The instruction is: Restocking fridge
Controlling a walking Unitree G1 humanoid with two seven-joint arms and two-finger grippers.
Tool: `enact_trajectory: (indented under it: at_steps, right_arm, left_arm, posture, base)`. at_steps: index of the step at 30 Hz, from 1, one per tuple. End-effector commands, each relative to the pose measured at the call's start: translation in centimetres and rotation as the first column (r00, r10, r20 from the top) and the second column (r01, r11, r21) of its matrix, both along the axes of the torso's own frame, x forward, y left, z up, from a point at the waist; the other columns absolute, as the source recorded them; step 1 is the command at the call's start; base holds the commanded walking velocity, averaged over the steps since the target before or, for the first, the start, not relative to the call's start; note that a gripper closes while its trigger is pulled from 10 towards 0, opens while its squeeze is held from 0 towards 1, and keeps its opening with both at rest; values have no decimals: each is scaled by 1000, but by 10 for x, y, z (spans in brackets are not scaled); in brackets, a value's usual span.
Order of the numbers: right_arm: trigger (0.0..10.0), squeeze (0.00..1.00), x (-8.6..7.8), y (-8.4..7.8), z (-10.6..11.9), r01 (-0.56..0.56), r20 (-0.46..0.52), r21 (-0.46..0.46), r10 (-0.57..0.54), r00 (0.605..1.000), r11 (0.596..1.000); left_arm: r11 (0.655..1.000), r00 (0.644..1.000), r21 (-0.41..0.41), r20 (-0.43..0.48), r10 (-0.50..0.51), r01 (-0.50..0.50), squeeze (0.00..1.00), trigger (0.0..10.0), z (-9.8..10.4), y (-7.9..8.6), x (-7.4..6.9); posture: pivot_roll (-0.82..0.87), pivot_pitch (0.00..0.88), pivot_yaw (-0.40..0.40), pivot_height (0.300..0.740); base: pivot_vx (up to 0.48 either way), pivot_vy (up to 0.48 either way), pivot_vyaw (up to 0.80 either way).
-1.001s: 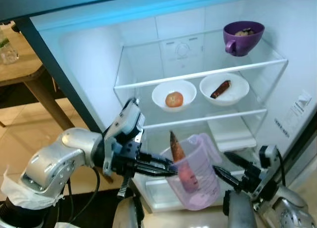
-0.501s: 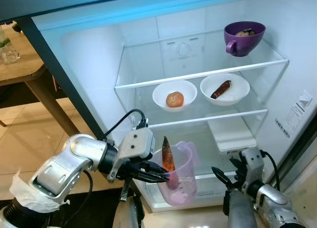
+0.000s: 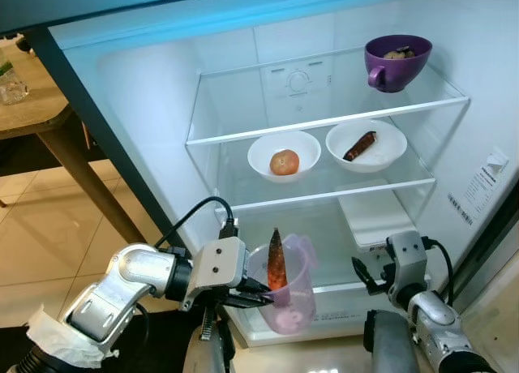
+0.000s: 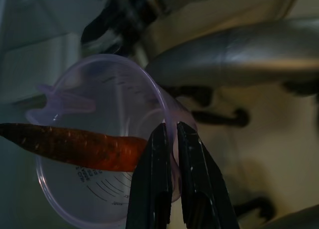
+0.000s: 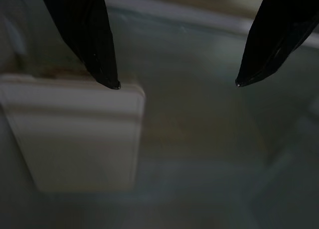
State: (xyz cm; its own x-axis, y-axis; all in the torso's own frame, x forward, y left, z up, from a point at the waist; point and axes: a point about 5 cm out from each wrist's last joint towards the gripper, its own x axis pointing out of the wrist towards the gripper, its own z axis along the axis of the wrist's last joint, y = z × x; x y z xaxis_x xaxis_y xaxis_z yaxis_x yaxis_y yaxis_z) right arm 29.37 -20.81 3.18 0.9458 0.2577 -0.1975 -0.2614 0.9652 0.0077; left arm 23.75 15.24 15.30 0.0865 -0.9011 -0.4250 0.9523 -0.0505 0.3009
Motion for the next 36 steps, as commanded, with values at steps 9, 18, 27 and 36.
enact_trajectory:
  at_steps: [9, 18, 27, 36]
  right_arm:
    - [10000, 0, 9, 1, 24, -66, 152, 80, 53, 987, 995]
    - [10000, 0, 1, 6, 34, -305, 211, 73, 284, 935, 950]
    - [10000, 0, -17, 17, 34, -523, 205, 65, 502, 840, 850]
    - [10000, 0, -27, 21, 42, -653, 208, 80, 628, 750, 753]
  left_arm:
    - [986, 983, 145, 178, 50, -77, 0, 0, -22, 22, 10]
    - [995, 968, 95, 250, 14, -39, 0, 9451, -26, 24, 6]
    - [1000, 990, -17, 142, 3, 0, 0, 10000, -16, 23, 0]
    - [992, 989, 55, 93, -116, 111, 0, 10000, 3, 35, -5]
  posture:
    - [51, 65, 103, 447]
    - [58, 70, 102, 447]
    - [57, 74, 95, 447]
    - [61, 73, 93, 447]
  base:
    - [0, 0, 0]
    - [0, 0, 0]
    - [0, 0, 0]
    - [0, 0, 0]
